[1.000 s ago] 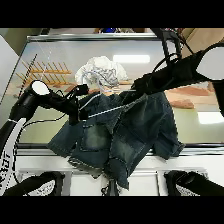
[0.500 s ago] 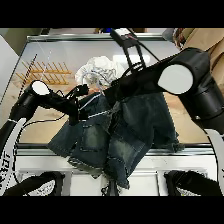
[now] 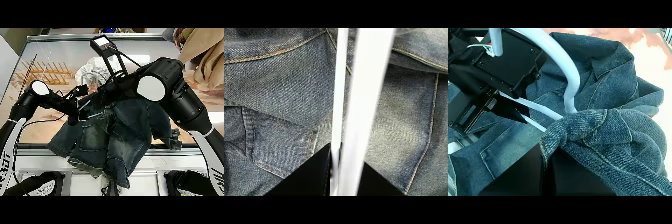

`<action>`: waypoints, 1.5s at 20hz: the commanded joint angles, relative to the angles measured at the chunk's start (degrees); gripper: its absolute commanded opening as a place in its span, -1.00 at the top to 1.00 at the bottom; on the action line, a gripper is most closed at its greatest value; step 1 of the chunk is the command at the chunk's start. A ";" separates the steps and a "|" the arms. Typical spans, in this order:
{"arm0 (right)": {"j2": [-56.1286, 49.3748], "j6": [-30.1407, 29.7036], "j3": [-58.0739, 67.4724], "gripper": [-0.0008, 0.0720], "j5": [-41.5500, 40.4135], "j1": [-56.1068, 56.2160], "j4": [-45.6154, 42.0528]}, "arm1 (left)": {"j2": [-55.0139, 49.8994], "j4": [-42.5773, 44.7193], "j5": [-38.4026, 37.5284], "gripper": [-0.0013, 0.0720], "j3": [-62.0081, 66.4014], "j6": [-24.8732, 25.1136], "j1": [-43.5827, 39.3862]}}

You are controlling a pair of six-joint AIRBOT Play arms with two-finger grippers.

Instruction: Fold the clothes and pants, and hang the long-sleeved shirts on hangers.

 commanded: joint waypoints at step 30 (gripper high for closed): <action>8.22 -42.03 -13.05 -0.87 18.27 -53.64 58.34 | -0.02 -0.26 -2.89 0.91 0.02 -0.04 -0.02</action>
